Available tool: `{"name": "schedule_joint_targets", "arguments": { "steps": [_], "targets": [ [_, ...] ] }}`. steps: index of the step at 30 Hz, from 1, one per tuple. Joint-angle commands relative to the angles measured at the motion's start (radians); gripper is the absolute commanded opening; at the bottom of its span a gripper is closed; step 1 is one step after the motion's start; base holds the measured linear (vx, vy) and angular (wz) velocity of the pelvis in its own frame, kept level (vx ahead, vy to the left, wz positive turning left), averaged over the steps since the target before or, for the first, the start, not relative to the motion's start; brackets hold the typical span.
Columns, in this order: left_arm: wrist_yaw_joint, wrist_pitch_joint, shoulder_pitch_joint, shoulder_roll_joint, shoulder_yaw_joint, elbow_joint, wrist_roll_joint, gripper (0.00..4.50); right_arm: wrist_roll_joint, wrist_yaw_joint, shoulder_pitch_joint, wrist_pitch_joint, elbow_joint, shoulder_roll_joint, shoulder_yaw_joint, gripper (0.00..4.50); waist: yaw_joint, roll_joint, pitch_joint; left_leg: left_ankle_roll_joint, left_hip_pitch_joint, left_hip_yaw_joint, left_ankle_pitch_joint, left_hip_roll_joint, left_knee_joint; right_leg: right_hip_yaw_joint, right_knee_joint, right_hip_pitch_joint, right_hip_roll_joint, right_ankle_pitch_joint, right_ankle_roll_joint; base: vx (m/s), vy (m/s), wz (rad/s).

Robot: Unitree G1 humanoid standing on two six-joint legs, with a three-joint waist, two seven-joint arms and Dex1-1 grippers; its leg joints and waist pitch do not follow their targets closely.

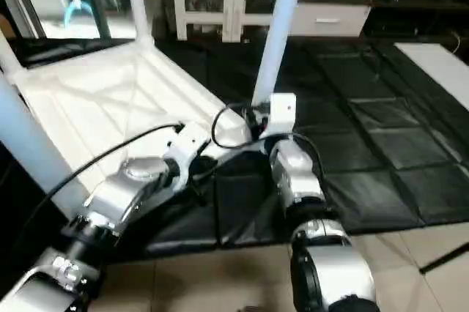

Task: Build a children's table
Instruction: Rotate leg to tighten

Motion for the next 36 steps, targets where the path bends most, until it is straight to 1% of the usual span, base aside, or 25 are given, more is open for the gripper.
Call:
{"name": "schedule_joint_targets", "arguments": {
  "steps": [1,2,3,4,6,7,8,9,10,11,14,15,16,17,18,20,22,23,26,28,31,32,33,35,36],
  "targets": [
    [-0.032,-0.051,0.015,0.035,-0.012,-0.038,0.011,0.0,0.026,0.189,0.043,0.018,0.033,0.012,0.043,2.22,-0.003,0.013,-0.054,0.039,-0.002,0.007,-0.301,-0.006,-0.073,0.026,-0.1,0.052,-0.044,-0.319,-0.151,0.0,0.0,0.0],
    [-0.079,-0.066,0.05,0.082,-0.016,-0.072,0.003,0.0,0.015,0.225,0.044,0.001,0.016,-0.035,0.05,2.43,-0.004,0.013,-0.054,0.046,-0.005,0.008,-0.287,-0.003,-0.073,0.028,-0.095,0.054,-0.044,-0.277,-0.175,0.0,0.0,0.0],
    [-0.127,-0.096,0.08,0.122,-0.023,-0.104,-0.004,0.0,0.024,0.266,0.044,0.003,0.002,-0.066,0.045,2.43,-0.004,0.012,-0.054,0.049,-0.007,0.009,-0.278,-0.005,-0.072,0.028,-0.094,0.057,-0.045,-0.265,-0.182,0.0,0.0,0.0],
    [-0.16,-0.118,0.101,0.15,-0.029,-0.126,-0.009,0.0,0.031,0.296,0.045,0.005,-0.007,-0.085,0.041,2.6,-0.008,0.012,-0.054,0.057,-0.014,0.008,-0.261,-0.005,-0.072,0.029,-0.09,0.064,-0.047,-0.242,-0.195,0.0,0.0,0.0],
    [-0.255,-0.182,0.175,0.234,-0.021,-0.202,-0.036,0.0,0.04,0.413,0.041,0.004,-0.031,-0.16,0.042,2.69,-0.012,0.018,-0.055,0.063,-0.01,0.008,-0.255,-0.001,-0.071,0.031,-0.088,0.061,-0.049,-0.231,-0.215,0.0,0.0,0.0],
    [-0.28,-0.199,0.205,0.263,-0.011,-0.227,-0.047,0.0,0.039,0.454,0.038,0.003,-0.039,-0.191,0.045,2.82,-0.013,0.017,-0.054,0.068,-0.01,0.007,-0.254,0.001,-0.071,0.03,-0.085,0.063,-0.048,-0.22,-0.228,0.0,0.0,0.0],
    [-0.292,-0.218,0.227,0.285,-0.001,-0.242,-0.05,0.0,0.025,0.491,0.038,-0.008,-0.044,-0.218,0.057,2.93,-0.014,0.019,-0.052,0.071,-0.011,0.008,-0.253,0.001,-0.073,0.03,-0.085,0.063,-0.047,-0.218,-0.231,0.0,0.0,0.0],
    [-0.327,-0.222,0.26,0.324,0.008,-0.265,-0.063,0.0,0.008,0.575,0.041,-0.021,-0.058,-0.257,0.079,3.04,-0.017,0.022,-0.052,0.075,-0.006,0.011,-0.242,0.002,-0.071,0.031,-0.084,0.059,-0.045,-0.196,-0.243,0.0,0.0,0.0],
    [-0.33,-0.22,0.263,0.328,0.009,-0.267,-0.064,0.0,0.007,0.582,0.041,-0.021,-0.06,-0.26,0.08,3.11,-0.016,0.026,-0.054,0.076,-0.004,0.011,-0.232,0.003,-0.069,0.031,-0.08,0.061,-0.045,-0.174,-0.256,0.0,0.0,0.0],
    [-0.345,-0.214,0.273,0.341,0.011,-0.276,-0.071,0.0,0.006,0.61,0.043,-0.02,-0.066,-0.269,0.084,3.11,-0.016,0.025,-0.051,0.079,-0.003,0.014,-0.221,0.003,-0.071,0.032,-0.08,0.059,-0.043,-0.156,-0.264,0.0,0.0,0.0],
    [-0.37,-0.207,0.303,0.371,0.022,-0.32,-0.103,0.0,0.059,0.747,0.045,0.02,-0.098,-0.284,0.083,3.11,-0.016,0.025,-0.054,0.088,-0.001,0.014,-0.205,0.004,-0.069,0.033,-0.074,0.065,-0.044,-0.117,-0.284,0.0,0.0,0.0],
    [-0.37,-0.207,0.304,0.372,0.022,-0.321,-0.104,0.0,0.06,0.751,0.045,0.02,-0.099,-0.284,0.083,3.11,-0.016,0.019,-0.056,0.092,-0.001,0.016,-0.203,0.004,-0.068,0.033,-0.074,0.064,-0.044,-0.117,-0.284,0.0,0.0,0.0],
    [-0.365,-0.209,0.305,0.373,0.024,-0.322,-0.104,0.0,0.064,0.771,0.049,0.016,-0.106,-0.282,0.087,3.11,-0.014,0.021,-0.054,0.094,0.001,0.016,-0.202,0.004,-0.068,0.033,-0.075,0.062,-0.045,-0.127,-0.285,0.0,0.0,0.0],
    [-0.362,-0.212,0.305,0.374,0.025,-0.321,-0.104,0.0,0.07,0.787,0.052,0.023,-0.111,-0.279,0.09,2.87,-0.013,0.021,-0.054,0.093,0.001,0.016,-0.2,0.004,-0.068,0.033,-0.075,0.063,-0.046,-0.132,-0.284,0.0,0.0,0.0],
    [-0.358,-0.214,0.304,0.369,0.026,-0.321,-0.102,0.0,0.081,0.795,0.052,0.039,-0.108,-0.269,0.091,2.81,-0.01,0.018,-0.054,0.09,0.001,0.017,-0.198,0.003,-0.067,0.034,-0.076,0.063,-0.046,-0.152,-0.278,0.0,0.0,0.0],
    [-0.355,-0.215,0.302,0.365,0.026,-0.322,-0.101,0.0,0.082,0.796,0.053,0.045,-0.1,-0.261,0.095,2.81,-0.006,0.016,-0.055,0.085,0.003,0.017,-0.201,0.004,-0.067,0.034,-0.077,0.061,-0.047,-0.172,-0.27,0.0,0.0,0.0],
    [-0.354,-0.216,0.302,0.363,0.025,-0.322,-0.101,0.0,0.081,0.8,0.053,0.046,-0.097,-0.258,0.098,2.62,-0.002,0.018,-0.054,0.08,0.003,0.017,-0.201,0.004,-0.067,0.035,-0.077,0.061,-0.048,-0.18,-0.266,0.0,0.0,0.0],
    [-0.35,-0.21,0.3,0.361,0.025,-0.327,-0.103,0.0,0.071,0.786,0.055,0.04,-0.088,-0.246,0.101,2.49,0.0,0.017,-0.057,0.076,0.002,0.016,-0.189,0.003,-0.066,0.035,-0.075,0.063,-0.048,-0.172,-0.263,0.0,0.0,0.0],
    [-0.347,-0.201,0.297,0.364,0.025,-0.331,-0.11,0.0,0.057,0.77,0.055,0.038,-0.077,-0.232,0.098,2.39,-0.001,0.018,-0.057,0.076,0.0,0.016,-0.179,0.003,-0.066,0.034,-0.072,0.064,-0.048,-0.16,-0.263,0.0,0.0,0.0],
    [-0.341,-0.194,0.294,0.365,0.026,-0.329,-0.109,0.0,0.051,0.762,0.061,0.037,-0.078,-0.227,0.099,2.2,-0.001,0.019,-0.057,0.073,0.001,0.016,-0.184,0.002,-0.065,0.035,-0.074,0.063,-0.048,-0.168,-0.261,0.0,0.0,0.0],
    [-0.331,-0.175,0.283,0.359,0.028,-0.319,-0.102,0.0,0.045,0.693,0.066,0.045,-0.073,-0.211,0.091,2.02,-0.001,0.02,-0.056,0.063,0.001,0.015,-0.2,0.001,-0.066,0.035,-0.077,0.062,-0.048,-0.2,-0.253,0.0,0.0,0.0],
    [-0.318,-0.163,0.272,0.348,0.027,-0.311,-0.099,0.0,0.037,0.634,0.068,0.053,-0.064,-0.197,0.089,1.96,-0.003,0.018,-0.055,0.057,0.001,0.016,-0.212,0.0,-0.066,0.035,-0.079,0.061,-0.047,-0.219,-0.248,0.0,0.0,0.0],
    [-0.311,-0.157,0.266,0.341,0.026,-0.307,-0.098,0.0,0.032,0.604,0.068,0.057,-0.058,-0.191,0.088,1.95,-0.002,0.019,-0.053,0.054,0.003,0.016,-0.218,0.001,-0.066,0.035,-0.08,0.058,-0.047,-0.234,-0.243,0.0,0.0,0.0],
    [-0.272,-0.108,0.238,0.303,0.024,-0.288,-0.092,0.0,0.009,0.485,0.072,0.073,-0.034,-0.163,0.087,1.95,-0.005,0.016,-0.051,0.033,0.004,0.014,-0.24,-0.002,-0.067,0.035,-0.086,0.055,-0.047,-0.302,-0.217,0.0,0.0,0.0],
    [-0.272,-0.108,0.238,0.303,0.024,-0.288,-0.092,0.0,0.009,0.485,0.072,0.073,-0.034,-0.163,0.087,1.94,-0.005,0.017,-0.051,0.027,0.005,0.014,-0.251,-0.002,-0.067,0.035,-0.087,0.054,-0.047,-0.321,-0.21,0.0,0.0,0.0]
  ]
}}
